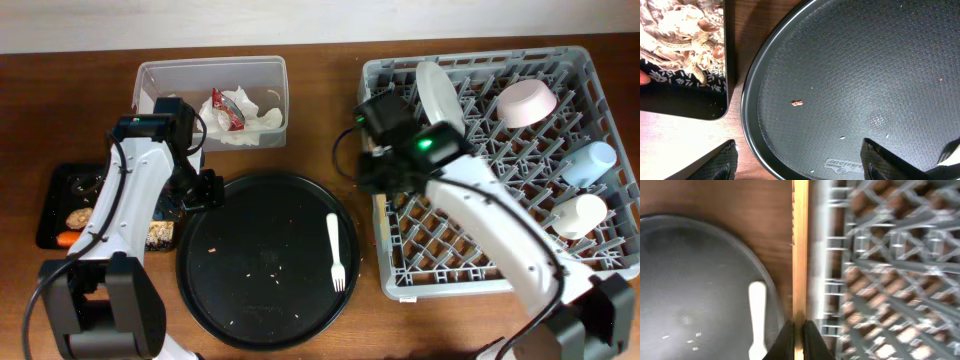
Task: Sort waste into correct bins and load items into the dishwasher rack
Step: 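Place the chopstick upright in the rack with the right gripper, then grasp the white plastic fork on the round tray with the right gripper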
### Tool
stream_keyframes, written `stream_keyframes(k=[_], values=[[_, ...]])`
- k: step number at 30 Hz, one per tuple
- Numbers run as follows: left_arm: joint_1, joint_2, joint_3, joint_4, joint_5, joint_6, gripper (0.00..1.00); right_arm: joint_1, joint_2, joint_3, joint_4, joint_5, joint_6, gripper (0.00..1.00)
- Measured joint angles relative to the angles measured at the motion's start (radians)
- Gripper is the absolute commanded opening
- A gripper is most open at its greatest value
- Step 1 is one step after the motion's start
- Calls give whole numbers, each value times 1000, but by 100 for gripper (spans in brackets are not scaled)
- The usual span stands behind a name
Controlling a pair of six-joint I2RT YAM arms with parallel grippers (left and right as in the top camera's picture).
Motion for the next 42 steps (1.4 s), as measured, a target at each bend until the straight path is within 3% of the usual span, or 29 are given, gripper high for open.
stream_keyframes(k=[3,10,11,12,13,20,23,26,29,32,36,38,42], values=[[0,0,0,0,0,0,79,-136,1,-38,-53,6,-126,4],[0,0,0,0,0,0,79,-203,5,-256,69,42,-183,5],[0,0,0,0,0,0,79,-204,5,-260,76,44,-185,29],[0,0,0,0,0,0,79,-204,5,-260,81,44,-187,40],[0,0,0,0,0,0,79,-204,5,-260,82,45,-190,42],[0,0,0,0,0,0,79,-206,-46,-179,39,-27,-199,44],[0,0,0,0,0,0,79,-92,-121,-133,51,-138,-193,49],[0,0,0,0,0,0,79,93,-27,-130,52,-169,-163,49],[0,0,0,0,0,0,79,231,183,-128,53,-173,-69,49],[0,0,0,0,0,0,79,272,319,-131,53,-174,18,50],[0,0,0,0,0,0,79,274,321,-231,75,-223,78,50],[0,0,0,0,0,0,79,288,321,-244,85,-229,95,50],[0,0,0,0,0,0,79,330,321,-247,85,-240,127,33]])
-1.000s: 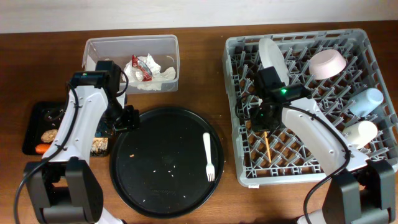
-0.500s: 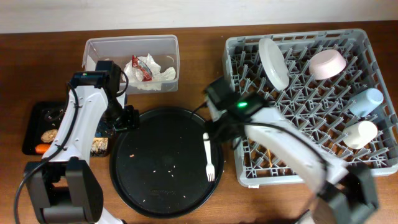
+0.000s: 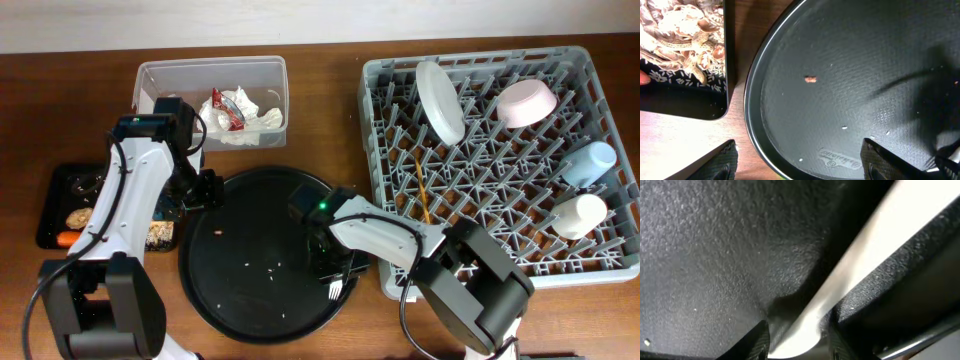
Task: Sort waste into correct bins and load items into the dishwasher rack
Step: 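Grasp the white plastic fork on the round tray with the right gripper, then place the white fork upright in the rack with the right gripper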
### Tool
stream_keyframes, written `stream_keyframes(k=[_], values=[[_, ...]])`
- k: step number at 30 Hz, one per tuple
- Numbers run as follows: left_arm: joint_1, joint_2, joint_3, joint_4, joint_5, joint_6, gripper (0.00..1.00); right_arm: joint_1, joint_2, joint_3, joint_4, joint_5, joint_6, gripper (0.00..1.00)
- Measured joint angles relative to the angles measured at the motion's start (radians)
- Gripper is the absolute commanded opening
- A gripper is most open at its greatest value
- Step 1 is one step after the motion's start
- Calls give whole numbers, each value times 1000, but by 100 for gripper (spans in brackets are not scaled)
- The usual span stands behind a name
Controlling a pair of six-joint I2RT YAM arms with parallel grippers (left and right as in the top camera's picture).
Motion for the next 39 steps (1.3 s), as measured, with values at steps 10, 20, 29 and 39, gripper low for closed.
stream_keyframes(k=[10,20,29,39], values=[[0,0,0,0,0,0,79,-19,-10,-3,0,16,12,4],[0,0,0,0,0,0,79,-67,-145,143,-107,176,10,4],[0,0,0,0,0,0,79,-454,-430,168,-195,273,-361,4],[0,0,0,0,0,0,79,-518,-420,-43,24,299,-700,4]])
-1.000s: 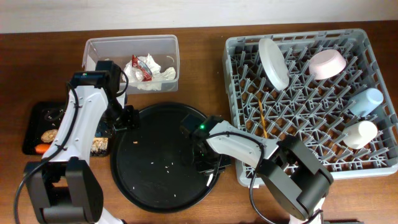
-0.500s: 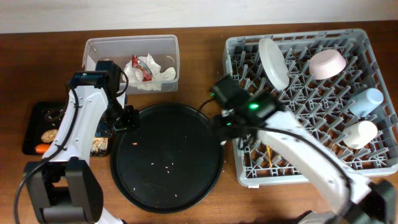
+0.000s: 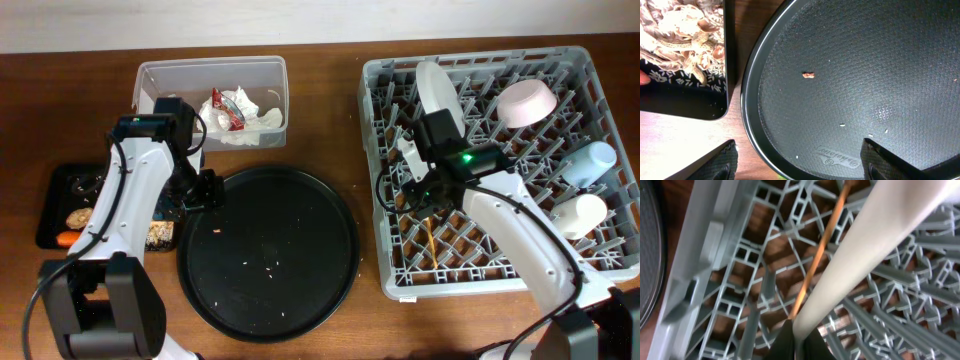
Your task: Sort waste into correct bins and load items into the dishwasher rack
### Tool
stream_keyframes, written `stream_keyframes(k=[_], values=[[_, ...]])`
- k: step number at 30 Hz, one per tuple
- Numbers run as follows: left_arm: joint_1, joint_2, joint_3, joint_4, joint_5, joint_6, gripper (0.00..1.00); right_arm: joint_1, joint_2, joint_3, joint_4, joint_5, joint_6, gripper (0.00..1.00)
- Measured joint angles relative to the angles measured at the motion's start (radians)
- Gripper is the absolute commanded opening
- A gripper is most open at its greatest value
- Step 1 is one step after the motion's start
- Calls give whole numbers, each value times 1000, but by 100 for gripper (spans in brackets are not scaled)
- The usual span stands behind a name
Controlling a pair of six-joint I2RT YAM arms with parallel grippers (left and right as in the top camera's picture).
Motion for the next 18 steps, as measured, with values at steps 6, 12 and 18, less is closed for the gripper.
stream_keyframes(k=[6,12,18], values=[[0,0,0,0,0,0,79,0,106,-20,27,7,-7,31],[0,0,0,0,0,0,79,-3,45,9,1,-5,111,62],[0,0,0,46,19,23,86,-275,-161,103,64,-359,186,98]])
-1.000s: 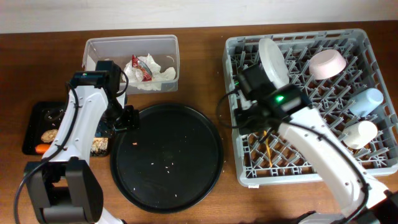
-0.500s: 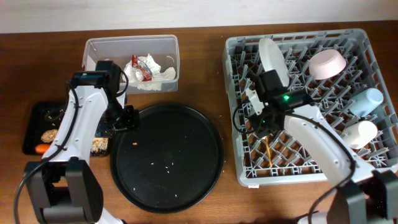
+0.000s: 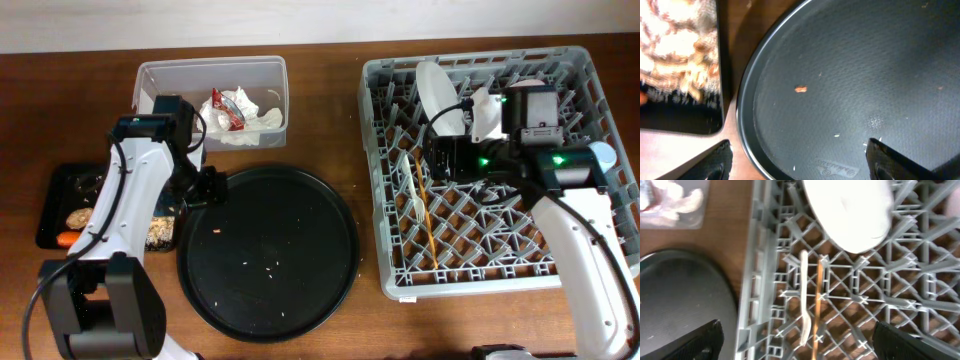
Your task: Sort waste into correct bins and load items into the dishwasher rack
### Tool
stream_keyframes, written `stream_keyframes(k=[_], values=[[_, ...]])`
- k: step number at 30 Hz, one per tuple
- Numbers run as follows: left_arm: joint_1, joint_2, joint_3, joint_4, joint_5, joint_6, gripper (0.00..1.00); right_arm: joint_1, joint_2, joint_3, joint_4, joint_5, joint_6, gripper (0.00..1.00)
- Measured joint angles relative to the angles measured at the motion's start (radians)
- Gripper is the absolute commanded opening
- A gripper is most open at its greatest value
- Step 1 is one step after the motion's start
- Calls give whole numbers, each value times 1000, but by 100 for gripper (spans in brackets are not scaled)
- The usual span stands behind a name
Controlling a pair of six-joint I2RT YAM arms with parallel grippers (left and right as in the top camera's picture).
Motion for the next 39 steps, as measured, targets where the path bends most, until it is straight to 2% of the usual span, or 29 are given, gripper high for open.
stream_keyframes(k=[1,2,5,8,11,13,14,16,18,30,32,34,35,39], values=[[0,0,1,10,21,28,87,-34,0,0,-23,-45,-19,98],[0,0,18,-11,63,73,99,-84,0,2,-76,-77,-31,98],[0,-8,133,-118,103,122,99,-175,0,10,-264,-55,-38,98],[0,-34,141,-183,110,122,99,-181,-26,9,-337,17,-45,98],[0,-292,-53,29,95,89,99,-181,-225,-37,-230,31,-50,98],[0,-571,-224,146,86,68,99,-181,-449,-143,-161,35,-51,98],[0,-642,-283,203,85,65,99,-181,-520,-203,-97,40,-52,98],[0,-825,-425,237,86,61,99,-181,-652,-309,-105,61,-51,98],[0,-907,-458,241,86,61,99,-181,-690,-319,-158,80,-52,98],[0,-925,-459,247,86,61,99,-181,-684,-327,-162,141,-51,98],[0,-925,-459,247,86,61,99,-151,-731,-344,-79,159,-53,98],[0,-925,-460,246,86,61,99,-61,-862,-459,135,174,-81,98],[0,-925,-460,246,86,61,99,-24,-973,-581,280,176,-88,98],[0,-924,-461,246,86,61,99,44,-1225,-904,620,199,-92,98]])
